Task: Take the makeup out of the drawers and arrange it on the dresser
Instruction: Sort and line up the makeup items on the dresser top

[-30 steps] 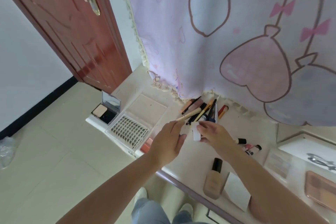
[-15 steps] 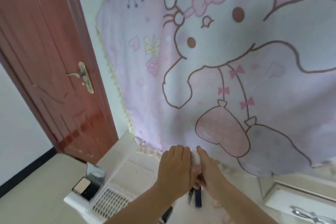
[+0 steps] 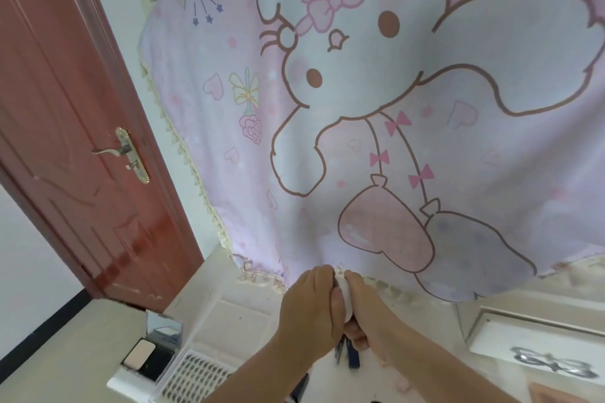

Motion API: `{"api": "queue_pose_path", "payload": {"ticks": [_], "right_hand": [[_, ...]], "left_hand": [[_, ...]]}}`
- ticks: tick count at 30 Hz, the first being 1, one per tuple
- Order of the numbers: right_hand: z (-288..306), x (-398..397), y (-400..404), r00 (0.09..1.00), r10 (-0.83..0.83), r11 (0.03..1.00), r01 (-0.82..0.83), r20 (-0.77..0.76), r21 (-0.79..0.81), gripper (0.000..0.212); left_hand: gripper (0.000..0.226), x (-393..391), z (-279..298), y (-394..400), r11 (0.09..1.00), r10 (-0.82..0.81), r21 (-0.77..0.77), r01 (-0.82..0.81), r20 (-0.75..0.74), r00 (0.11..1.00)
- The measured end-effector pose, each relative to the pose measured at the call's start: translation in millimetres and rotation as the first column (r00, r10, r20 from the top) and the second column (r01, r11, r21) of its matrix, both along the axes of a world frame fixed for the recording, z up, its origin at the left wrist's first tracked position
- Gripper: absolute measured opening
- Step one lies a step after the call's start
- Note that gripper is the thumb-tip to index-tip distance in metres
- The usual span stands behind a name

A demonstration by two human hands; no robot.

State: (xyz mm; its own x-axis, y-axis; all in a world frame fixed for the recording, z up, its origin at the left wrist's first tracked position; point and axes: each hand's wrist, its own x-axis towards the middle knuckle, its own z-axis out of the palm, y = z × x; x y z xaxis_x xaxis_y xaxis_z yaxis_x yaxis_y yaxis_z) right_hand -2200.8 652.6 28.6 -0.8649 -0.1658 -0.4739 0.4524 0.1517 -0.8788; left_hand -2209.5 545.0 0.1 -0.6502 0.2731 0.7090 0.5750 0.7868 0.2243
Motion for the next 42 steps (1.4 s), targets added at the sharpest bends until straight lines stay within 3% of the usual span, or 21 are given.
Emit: {"api": "queue_pose_path", "payload": {"ticks": [3,6,9,11,16,21,26,30,37,42], "right_hand": [[-3.7,-3.4,-1.9,0.994,-0.022,0.998,0.029,-0.109,0.061,0.053],[-5.8,-9.7,-1.0,0.965,0.039,0.996,-0.015,-0.260,0.093,0.038],[-6.0,-9.9,6.8,0.904,0.228,0.959,-0.144,-0.360,0.245,0.031],[-8.6,-8.9,14.1,0.852,0.351,0.918,-0.231,-0.388,0.321,0.012],[-20.9,-5.4,23.0,0.752,0.511,0.830,-0.304,-0.417,0.469,0.033],[-39.6,-4.4,23.5,0.731,0.546,0.822,-0.375,-0.408,0.428,0.034],[-65.9,-2.9,17.9,0.712,0.621,0.770,-0.477,-0.326,0.425,0.037],[-100.3,0.6,16.1,0.737,0.644,0.750,-0.555,-0.205,0.359,0.035],[-152.4,12.7,4.5,0.659,0.750,0.612,-0.660,-0.057,0.435,0.041],[-177.7,12.1,4.1,0.653,0.757,0.590,-0.701,0.028,0.399,0.037]], "left_hand": [[0.013,-2.5,-3.5,1.5,0.993,-0.033,0.121,0.015,0.145,0.989],[0.042,-2.2,-1.2,4.1,0.961,-0.074,0.275,-0.008,0.284,0.956],[0.030,-5.4,-2.1,3.7,0.911,-0.077,0.389,-0.139,0.489,0.869],[0.033,-6.2,-7.7,1.4,0.860,-0.101,0.449,-0.243,0.616,0.781],[0.034,4.8,-16.5,-4.2,0.695,-0.283,0.565,-0.445,0.784,0.553],[0.043,16.3,-27.3,-7.0,0.619,-0.408,0.564,-0.546,0.825,0.390],[0.036,29.8,-58.9,-16.6,0.578,-0.496,0.532,-0.619,0.831,0.251],[0.041,49.8,-93.5,-24.5,0.457,-0.576,0.448,-0.769,0.808,0.128],[0.042,81.4,-141.7,-29.9,0.337,-0.643,0.321,-0.885,0.765,0.033],[0.027,92.5,-159.5,-30.2,0.270,-0.680,0.281,-0.921,0.733,0.024]]}}
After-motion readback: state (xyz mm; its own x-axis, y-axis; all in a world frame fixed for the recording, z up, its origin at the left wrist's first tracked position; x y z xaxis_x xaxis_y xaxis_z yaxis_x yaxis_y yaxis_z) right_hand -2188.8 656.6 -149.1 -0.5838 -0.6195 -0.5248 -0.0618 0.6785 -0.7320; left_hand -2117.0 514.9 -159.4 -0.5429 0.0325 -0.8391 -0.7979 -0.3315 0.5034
